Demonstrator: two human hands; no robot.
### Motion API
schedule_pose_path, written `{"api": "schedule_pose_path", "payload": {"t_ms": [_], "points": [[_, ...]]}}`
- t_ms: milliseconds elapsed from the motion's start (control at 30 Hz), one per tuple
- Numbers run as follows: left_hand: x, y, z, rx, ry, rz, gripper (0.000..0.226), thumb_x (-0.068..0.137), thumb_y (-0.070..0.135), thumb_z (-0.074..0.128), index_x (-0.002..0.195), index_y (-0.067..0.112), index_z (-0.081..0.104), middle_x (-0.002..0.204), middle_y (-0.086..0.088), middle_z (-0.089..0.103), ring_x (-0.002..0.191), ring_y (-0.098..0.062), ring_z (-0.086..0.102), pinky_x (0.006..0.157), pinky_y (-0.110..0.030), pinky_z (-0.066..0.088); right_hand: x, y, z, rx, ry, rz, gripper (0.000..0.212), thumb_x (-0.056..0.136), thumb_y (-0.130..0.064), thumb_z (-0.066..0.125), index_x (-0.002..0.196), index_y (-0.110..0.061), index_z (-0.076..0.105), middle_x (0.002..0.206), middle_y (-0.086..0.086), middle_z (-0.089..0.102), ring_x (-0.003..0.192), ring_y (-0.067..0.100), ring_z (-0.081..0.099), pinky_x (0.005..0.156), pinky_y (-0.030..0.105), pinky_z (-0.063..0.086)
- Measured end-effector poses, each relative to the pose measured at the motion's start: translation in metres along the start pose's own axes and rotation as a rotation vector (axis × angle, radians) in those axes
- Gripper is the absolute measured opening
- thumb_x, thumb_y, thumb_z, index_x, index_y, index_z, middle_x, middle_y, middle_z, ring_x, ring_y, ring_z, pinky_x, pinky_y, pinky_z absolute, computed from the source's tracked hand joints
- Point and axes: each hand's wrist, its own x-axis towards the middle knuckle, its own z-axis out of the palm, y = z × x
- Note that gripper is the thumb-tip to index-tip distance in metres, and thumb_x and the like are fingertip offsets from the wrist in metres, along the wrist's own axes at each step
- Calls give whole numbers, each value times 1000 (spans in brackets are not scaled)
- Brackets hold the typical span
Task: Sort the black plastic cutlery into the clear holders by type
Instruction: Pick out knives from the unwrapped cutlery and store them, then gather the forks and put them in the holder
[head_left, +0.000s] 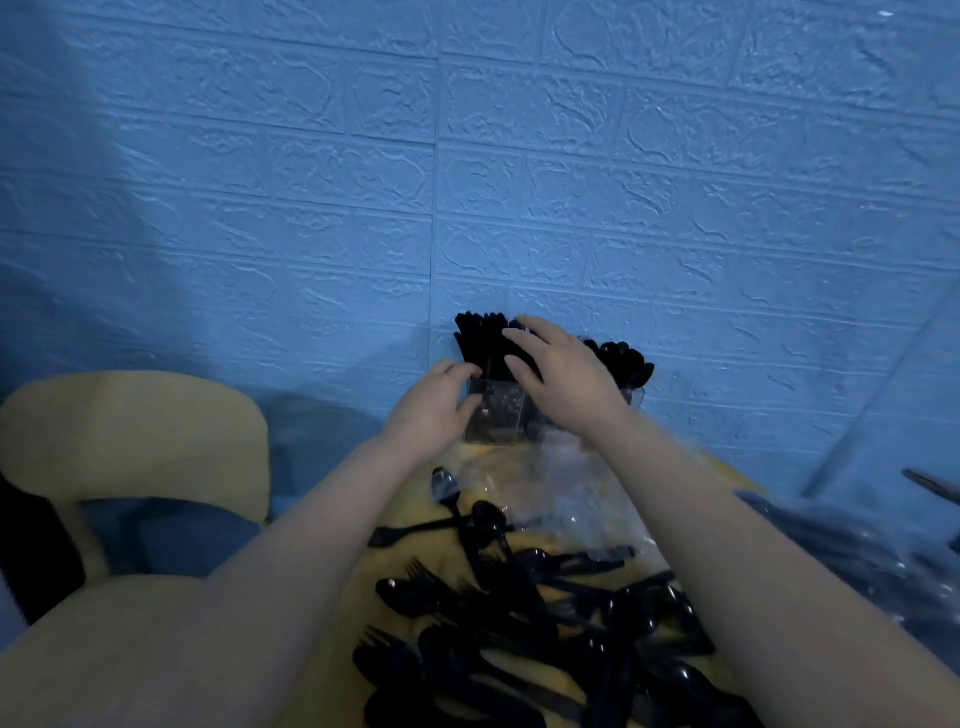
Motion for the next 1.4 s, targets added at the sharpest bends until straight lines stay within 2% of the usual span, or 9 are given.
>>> {"api": "schedule_pose_path", "payload": {"t_ms": [133,433,567,633,767,933,1067,1267,1400], "points": [[-35,13,-13,-15,0,24,33,98,22,47,130,14,53,128,-5,49,117,-19,49,95,-24,34,-46,-5,-14,-32,3,-7,36,99,-27,46,129,-10,57,141,6,46,120,25,50,100,38,37],[-148,43,-19,-124,-10,-27,16,95,16,54,104,12,66,102,-2,63,97,-19,59,78,-25,41,-148,-42,-43,-21,-113,8,31,99,-29,47,119,-13,64,126,5,56,115,23,52,96,36,41],[-197,50,-20,-218,36,-49,11,94,12,56,99,14,66,105,-2,64,96,-17,60,84,-28,46,-200,-62,-53,64,-153,66,27,97,-28,51,115,-13,65,121,2,58,110,21,54,85,26,38],[-219,54,-19,-259,76,-48,10,92,9,57,94,14,66,98,2,64,92,-15,60,80,-22,44,-225,-71,-56,92,-159,113,24,96,-26,54,114,-14,66,116,1,61,104,20,57,83,27,42],[-258,61,-12,-370,170,-117,14,90,2,57,90,13,66,87,4,61,79,-10,54,66,-4,39,-267,-97,-55,202,-176,176,15,92,-24,60,100,-16,70,96,-3,62,87,11,56,75,21,43],[-293,59,7,-456,230,-214,15,91,4,57,91,18,63,85,7,59,79,-6,53,65,-9,40,-304,-132,-39,260,-219,185,14,89,-28,64,95,-16,69,89,-6,57,83,10,56,76,25,49],[-309,59,16,-507,288,-283,13,91,8,58,98,18,62,87,8,58,78,-5,55,60,-5,41,-315,-134,-28,211,-173,258,20,90,-28,64,104,-14,66,93,-4,52,86,12,54,74,24,46],[-312,62,28,-401,140,-270,40,85,14,69,122,16,55,116,1,53,98,-11,52,80,-20,41,-320,-132,-16,146,-188,306,30,88,-29,65,115,-20,55,104,-1,59,96,18,58,82,35,51],[-305,62,30,-287,118,-290,39,86,15,67,122,17,55,120,-4,58,110,-17,54,91,-27,42,-318,-130,-10,160,-117,329,30,89,-31,63,116,-19,56,106,0,59,100,18,55,84,35,48]]}}
